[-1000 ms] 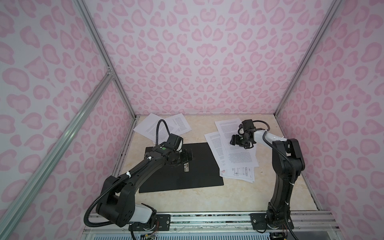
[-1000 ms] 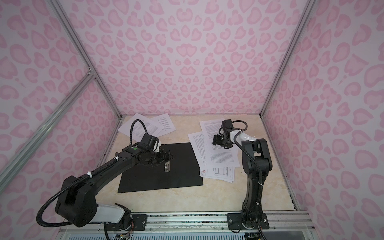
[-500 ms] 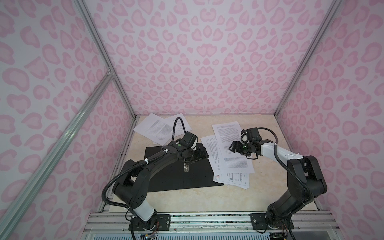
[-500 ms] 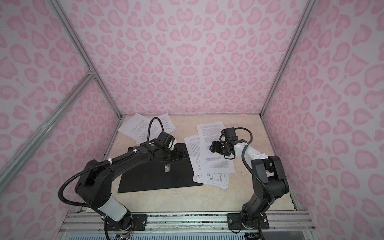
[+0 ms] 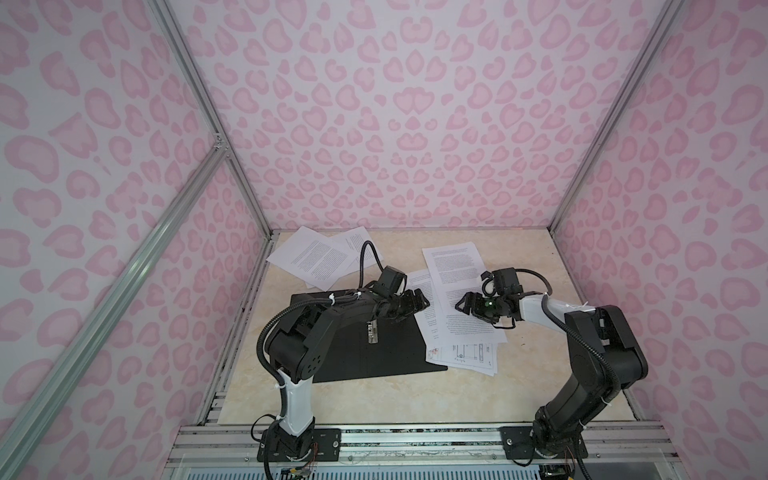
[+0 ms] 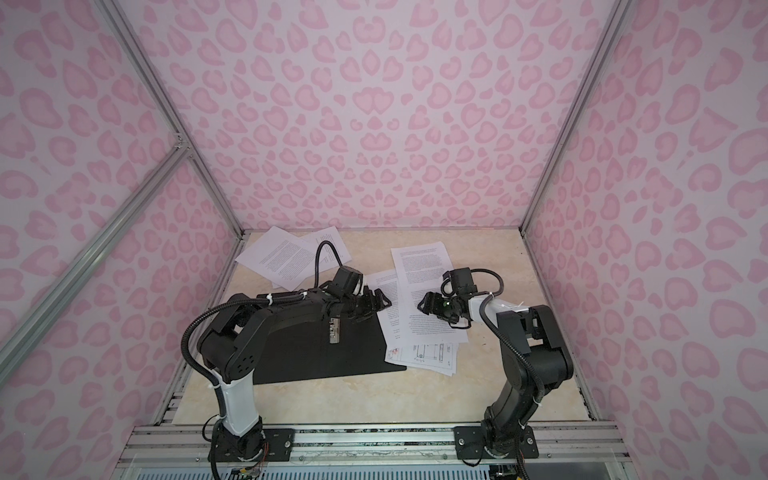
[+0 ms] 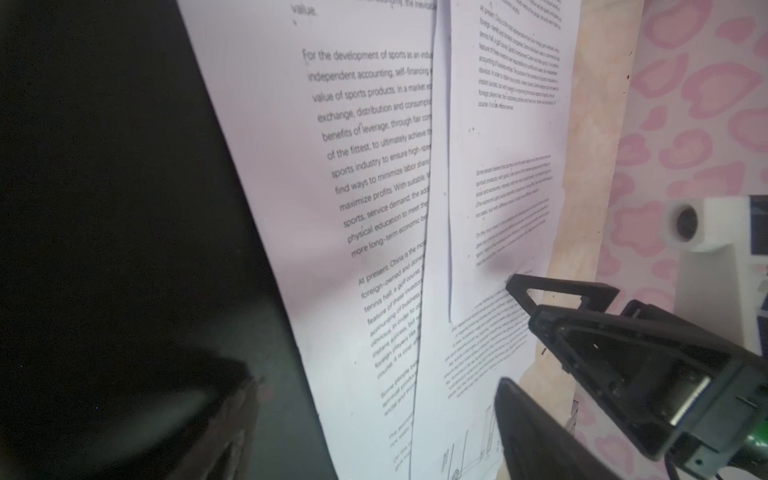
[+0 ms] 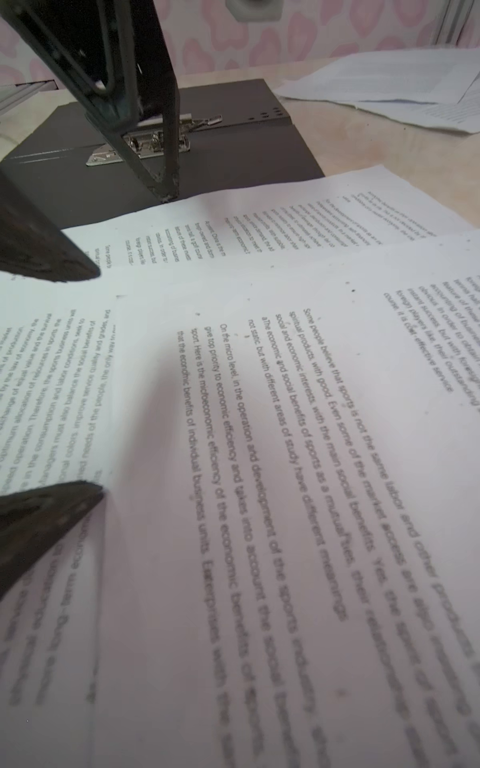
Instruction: Put the files into the folder
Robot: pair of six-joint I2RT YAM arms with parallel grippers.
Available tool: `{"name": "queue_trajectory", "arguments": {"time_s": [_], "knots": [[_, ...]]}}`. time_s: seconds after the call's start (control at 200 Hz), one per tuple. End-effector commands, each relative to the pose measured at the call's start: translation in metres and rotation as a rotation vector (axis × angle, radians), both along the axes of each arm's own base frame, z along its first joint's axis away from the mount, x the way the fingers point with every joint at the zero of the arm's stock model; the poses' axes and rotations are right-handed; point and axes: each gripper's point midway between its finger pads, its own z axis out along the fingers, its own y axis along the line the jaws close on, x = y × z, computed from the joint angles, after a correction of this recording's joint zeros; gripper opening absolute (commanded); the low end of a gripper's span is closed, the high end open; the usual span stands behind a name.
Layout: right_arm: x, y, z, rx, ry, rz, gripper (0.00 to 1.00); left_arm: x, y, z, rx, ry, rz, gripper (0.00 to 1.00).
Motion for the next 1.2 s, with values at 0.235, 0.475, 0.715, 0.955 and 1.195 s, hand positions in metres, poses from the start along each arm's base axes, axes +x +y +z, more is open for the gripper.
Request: {"name": "queue_trajectory", "arguments": {"time_s": [0.235, 0.475, 0.715, 0.955, 1.195], "knots": [[-0.011, -0.002, -0.026, 0.056, 0.097, -0.015, 0.77, 0.019, -0.008, -0.003, -0.087, -0.1, 0.053, 0.81], [-0.012, -0.005, -0.031, 0.057, 0.119, -0.015, 0.76, 0.027, -0.006, 0.01, -0.106, -0.154, 0.085, 0.61], [-0.011, -0.011, -0.03, 0.075, 0.122, -0.031, 0.76, 0.023, 0.007, 0.027, -0.155, -0.164, 0.168, 0.53], [-0.011, -0.007, -0.031, 0.101, 0.13, -0.023, 0.76, 0.027, -0.003, 0.039, -0.239, -0.184, 0.165, 0.61], [-0.013, -0.004, -0.034, 0.119, 0.139, -0.015, 0.76, 0.033, -0.003, 0.036, -0.241, -0.188, 0.189, 0.55]]}}
